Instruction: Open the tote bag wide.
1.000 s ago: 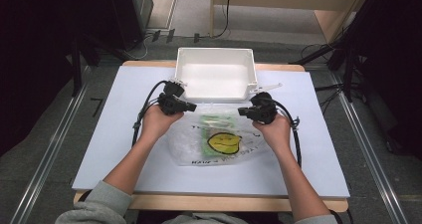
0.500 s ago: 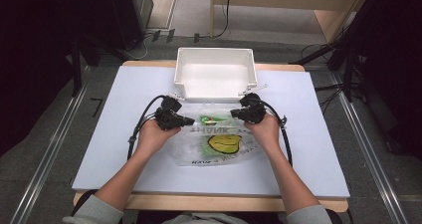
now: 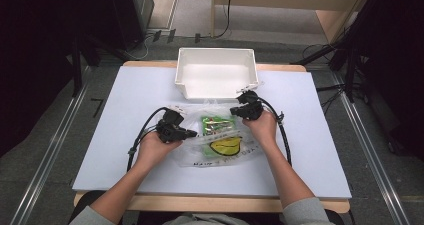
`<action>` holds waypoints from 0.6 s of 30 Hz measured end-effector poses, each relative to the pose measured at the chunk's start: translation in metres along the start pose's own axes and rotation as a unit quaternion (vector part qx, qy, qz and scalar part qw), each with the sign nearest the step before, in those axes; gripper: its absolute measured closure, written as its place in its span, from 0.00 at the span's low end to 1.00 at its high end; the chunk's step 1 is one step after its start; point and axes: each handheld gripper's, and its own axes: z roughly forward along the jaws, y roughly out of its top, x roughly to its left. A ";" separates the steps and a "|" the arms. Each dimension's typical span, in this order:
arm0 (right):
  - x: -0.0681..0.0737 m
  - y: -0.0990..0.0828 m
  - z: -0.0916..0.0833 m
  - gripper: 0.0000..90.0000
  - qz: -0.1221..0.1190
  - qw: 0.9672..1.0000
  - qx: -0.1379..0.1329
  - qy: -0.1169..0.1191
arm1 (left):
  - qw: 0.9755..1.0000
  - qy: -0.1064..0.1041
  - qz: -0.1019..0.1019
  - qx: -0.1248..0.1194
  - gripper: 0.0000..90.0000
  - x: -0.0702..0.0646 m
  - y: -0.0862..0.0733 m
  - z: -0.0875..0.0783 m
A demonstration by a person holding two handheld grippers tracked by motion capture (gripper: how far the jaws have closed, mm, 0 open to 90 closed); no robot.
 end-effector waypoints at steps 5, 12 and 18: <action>0.000 0.000 0.004 1.00 -0.002 1.000 0.005 -0.006 | 1.000 -0.005 0.002 0.001 1.00 -0.005 -0.008 -0.001; -0.001 0.000 0.009 1.00 -0.008 1.000 0.007 -0.015 | 1.000 -0.017 0.008 0.006 1.00 -0.019 -0.027 0.001; 0.000 0.001 0.010 1.00 -0.008 1.000 0.004 -0.021 | 0.999 -0.031 0.014 0.010 1.00 -0.026 -0.036 0.000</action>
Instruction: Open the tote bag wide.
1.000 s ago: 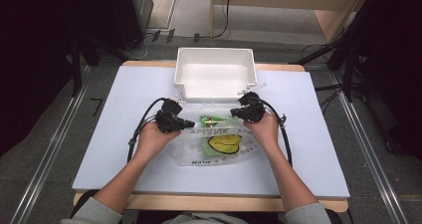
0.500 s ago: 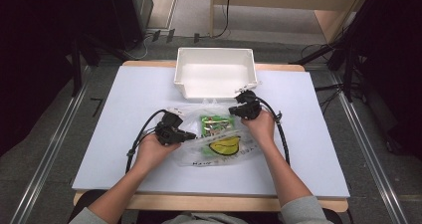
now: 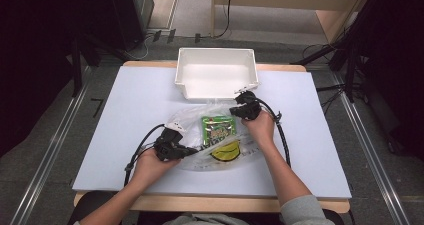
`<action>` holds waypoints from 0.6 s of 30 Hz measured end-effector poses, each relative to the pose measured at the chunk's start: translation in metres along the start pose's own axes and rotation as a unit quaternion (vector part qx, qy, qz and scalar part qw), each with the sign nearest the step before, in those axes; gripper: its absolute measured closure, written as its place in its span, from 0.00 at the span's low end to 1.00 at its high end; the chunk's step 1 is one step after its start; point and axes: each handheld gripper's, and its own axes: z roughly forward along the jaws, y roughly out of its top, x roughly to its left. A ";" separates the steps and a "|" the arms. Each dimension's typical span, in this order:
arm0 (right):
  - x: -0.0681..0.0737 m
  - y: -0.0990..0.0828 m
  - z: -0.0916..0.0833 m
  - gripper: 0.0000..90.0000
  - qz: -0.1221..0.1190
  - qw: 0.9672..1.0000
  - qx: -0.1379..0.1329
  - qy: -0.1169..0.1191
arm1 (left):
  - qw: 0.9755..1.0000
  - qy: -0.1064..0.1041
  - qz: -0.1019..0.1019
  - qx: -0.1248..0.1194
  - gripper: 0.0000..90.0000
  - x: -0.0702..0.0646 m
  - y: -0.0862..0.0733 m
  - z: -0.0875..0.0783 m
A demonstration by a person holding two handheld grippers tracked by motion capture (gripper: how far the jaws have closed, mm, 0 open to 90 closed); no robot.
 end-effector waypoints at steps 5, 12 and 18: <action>0.002 0.001 0.000 1.00 -0.001 1.000 0.002 -0.006 | 1.000 -0.010 0.010 0.010 1.00 -0.010 -0.012 0.002; 0.002 0.001 0.001 1.00 -0.002 1.000 -0.002 -0.010 | 1.000 -0.021 0.013 0.017 1.00 -0.013 -0.023 -0.001; 0.001 0.003 0.002 1.00 -0.006 1.000 -0.003 -0.018 | 0.999 -0.022 0.021 0.027 1.00 -0.018 -0.033 -0.004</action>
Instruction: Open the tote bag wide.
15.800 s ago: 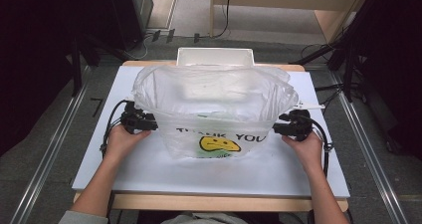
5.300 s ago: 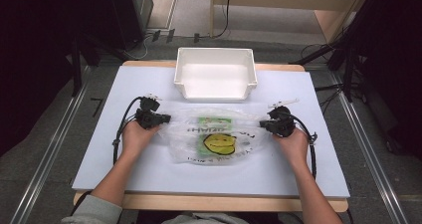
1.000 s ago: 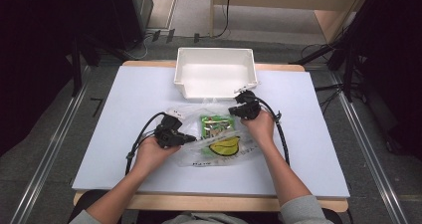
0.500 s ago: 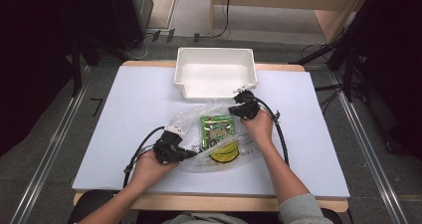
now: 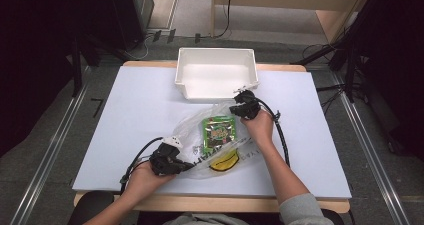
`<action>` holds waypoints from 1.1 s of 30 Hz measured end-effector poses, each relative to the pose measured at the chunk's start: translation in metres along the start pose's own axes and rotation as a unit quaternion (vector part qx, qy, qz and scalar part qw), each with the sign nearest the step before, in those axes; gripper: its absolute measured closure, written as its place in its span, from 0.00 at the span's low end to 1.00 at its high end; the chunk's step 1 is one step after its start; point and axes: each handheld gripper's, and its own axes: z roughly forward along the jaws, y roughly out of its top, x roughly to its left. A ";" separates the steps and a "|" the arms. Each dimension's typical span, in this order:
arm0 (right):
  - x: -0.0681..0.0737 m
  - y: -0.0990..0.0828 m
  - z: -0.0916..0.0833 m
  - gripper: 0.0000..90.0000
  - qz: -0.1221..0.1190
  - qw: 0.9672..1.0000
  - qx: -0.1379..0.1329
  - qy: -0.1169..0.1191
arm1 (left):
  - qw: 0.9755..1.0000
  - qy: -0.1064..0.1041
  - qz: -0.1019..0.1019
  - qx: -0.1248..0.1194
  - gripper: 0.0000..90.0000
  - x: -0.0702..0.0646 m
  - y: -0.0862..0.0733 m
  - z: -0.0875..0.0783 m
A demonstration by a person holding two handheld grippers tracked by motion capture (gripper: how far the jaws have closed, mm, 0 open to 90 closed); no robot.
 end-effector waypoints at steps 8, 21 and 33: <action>-0.001 0.002 0.001 1.00 -0.002 1.000 -0.001 -0.009 | 1.000 0.010 0.018 0.015 1.00 -0.007 -0.014 -0.008; -0.008 0.001 -0.001 1.00 0.006 0.999 -0.004 -0.047 | 1.000 -0.004 0.010 0.021 1.00 -0.007 -0.023 -0.013; 0.003 -0.005 -0.031 1.00 0.002 1.000 -0.028 -0.004 | 0.998 -0.002 0.012 -0.056 1.00 -0.007 0.011 -0.048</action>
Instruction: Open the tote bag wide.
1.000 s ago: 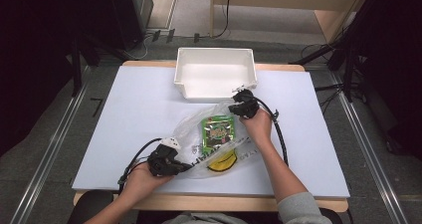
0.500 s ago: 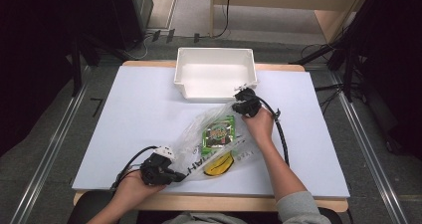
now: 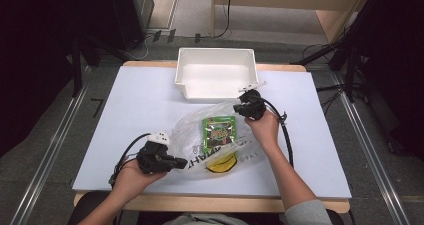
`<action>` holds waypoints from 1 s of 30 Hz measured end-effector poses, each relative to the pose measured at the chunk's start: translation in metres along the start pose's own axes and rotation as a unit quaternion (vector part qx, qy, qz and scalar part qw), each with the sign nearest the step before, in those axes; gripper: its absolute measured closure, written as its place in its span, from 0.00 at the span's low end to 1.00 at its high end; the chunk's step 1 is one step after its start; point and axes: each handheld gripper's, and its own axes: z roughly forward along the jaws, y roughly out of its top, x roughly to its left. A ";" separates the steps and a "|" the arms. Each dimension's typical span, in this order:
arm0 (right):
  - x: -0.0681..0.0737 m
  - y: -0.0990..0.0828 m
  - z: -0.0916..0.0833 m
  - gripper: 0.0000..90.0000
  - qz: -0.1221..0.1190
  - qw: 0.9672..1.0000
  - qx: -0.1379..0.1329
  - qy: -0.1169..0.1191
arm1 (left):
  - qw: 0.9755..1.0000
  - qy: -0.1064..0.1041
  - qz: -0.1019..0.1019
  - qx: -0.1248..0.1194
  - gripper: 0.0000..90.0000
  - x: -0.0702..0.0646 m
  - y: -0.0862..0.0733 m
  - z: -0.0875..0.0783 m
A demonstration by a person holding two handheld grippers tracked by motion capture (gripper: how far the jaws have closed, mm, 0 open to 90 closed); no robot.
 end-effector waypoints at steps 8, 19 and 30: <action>0.004 -0.014 -0.026 1.00 -0.001 0.999 -0.022 0.025 | 1.000 -0.001 0.014 -0.025 1.00 -0.004 0.027 -0.023; 0.018 -0.026 -0.042 1.00 -0.023 0.999 -0.023 0.039 | 0.999 0.004 0.026 -0.025 1.00 0.018 0.078 -0.025; 0.022 -0.041 -0.051 1.00 -0.028 0.998 -0.020 0.048 | 0.999 0.019 0.041 -0.016 1.00 0.038 0.140 0.001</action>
